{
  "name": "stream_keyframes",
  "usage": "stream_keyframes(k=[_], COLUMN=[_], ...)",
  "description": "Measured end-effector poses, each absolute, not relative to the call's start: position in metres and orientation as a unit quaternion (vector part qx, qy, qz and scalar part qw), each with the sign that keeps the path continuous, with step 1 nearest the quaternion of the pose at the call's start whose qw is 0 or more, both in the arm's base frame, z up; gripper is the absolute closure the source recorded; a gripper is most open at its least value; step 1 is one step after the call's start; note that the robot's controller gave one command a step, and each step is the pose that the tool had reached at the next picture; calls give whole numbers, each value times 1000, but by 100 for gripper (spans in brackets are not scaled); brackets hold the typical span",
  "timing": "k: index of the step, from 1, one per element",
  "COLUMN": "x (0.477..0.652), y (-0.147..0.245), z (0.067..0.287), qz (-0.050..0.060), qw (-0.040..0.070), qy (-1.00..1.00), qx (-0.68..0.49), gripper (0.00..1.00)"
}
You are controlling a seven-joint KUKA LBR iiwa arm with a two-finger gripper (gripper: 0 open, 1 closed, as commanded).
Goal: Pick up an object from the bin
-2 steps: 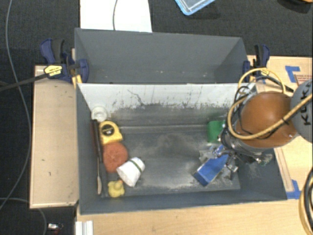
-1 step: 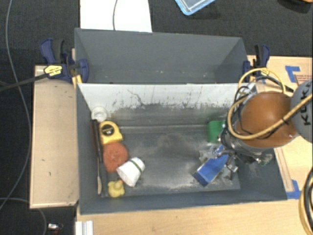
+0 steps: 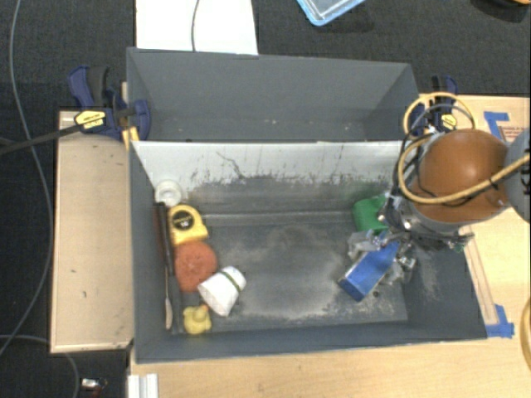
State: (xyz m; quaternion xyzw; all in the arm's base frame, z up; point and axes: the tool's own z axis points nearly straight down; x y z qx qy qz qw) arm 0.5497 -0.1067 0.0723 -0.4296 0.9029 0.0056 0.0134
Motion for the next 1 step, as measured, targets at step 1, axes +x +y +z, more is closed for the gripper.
stream_keyframes(k=[1], x=[508], y=[-86], z=[169], qz=[3], qw=[19], qy=[922], qx=[-386], gripper=[100])
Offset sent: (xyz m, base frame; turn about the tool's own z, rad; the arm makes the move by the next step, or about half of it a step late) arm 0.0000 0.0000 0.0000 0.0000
